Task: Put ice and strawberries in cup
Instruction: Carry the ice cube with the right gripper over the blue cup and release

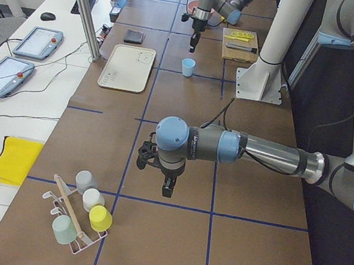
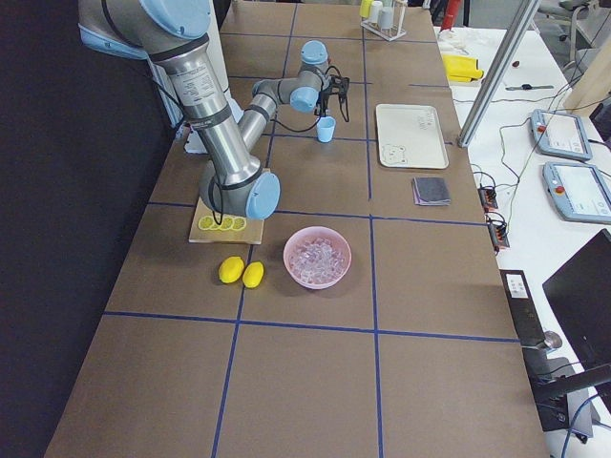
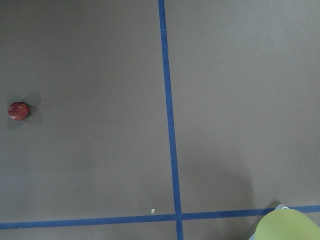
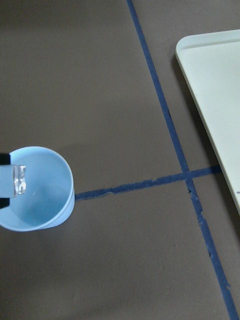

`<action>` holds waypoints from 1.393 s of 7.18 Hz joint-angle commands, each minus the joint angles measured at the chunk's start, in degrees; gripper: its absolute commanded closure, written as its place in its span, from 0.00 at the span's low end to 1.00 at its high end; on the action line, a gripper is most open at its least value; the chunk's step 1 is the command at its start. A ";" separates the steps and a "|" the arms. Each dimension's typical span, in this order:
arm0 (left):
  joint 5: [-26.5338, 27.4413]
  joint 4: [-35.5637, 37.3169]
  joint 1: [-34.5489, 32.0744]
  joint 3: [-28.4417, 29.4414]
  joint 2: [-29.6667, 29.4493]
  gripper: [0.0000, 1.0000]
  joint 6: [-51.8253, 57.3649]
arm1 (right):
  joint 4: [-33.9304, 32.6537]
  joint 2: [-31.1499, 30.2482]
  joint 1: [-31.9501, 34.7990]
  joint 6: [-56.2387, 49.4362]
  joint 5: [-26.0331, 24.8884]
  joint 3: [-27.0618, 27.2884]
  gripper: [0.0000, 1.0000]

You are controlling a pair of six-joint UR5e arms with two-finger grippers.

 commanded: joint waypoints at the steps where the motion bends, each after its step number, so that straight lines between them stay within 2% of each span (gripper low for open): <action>1: 0.01 -0.33 0.00 -0.13 0.13 0.00 -0.17 | 0.17 3.30 -0.85 0.47 -1.65 -4.25 0.95; 2: -0.08 -0.33 0.00 -0.22 0.13 0.00 -0.35 | 0.26 3.13 -0.85 0.39 -1.56 -4.44 0.62; 3: -0.08 -0.33 0.00 -0.22 0.13 0.00 -0.53 | 0.26 2.87 -0.85 0.39 -1.56 -4.44 0.35; 4: -0.08 -0.33 0.00 -0.22 0.13 0.00 -0.53 | 0.26 2.61 -0.85 0.39 -1.56 -4.35 0.27; 5: -0.08 -0.33 0.00 -0.22 0.13 0.00 -0.53 | 0.17 2.52 -0.85 0.13 -1.56 -4.35 0.22; 8: 0.01 -0.33 0.00 -0.13 0.13 0.00 -0.61 | 0.00 1.29 -0.59 -0.14 -1.56 -3.65 0.23; 10: 0.01 -0.33 0.00 -0.05 0.13 0.00 -0.53 | -0.18 -2.83 0.63 -0.32 -0.87 0.90 0.25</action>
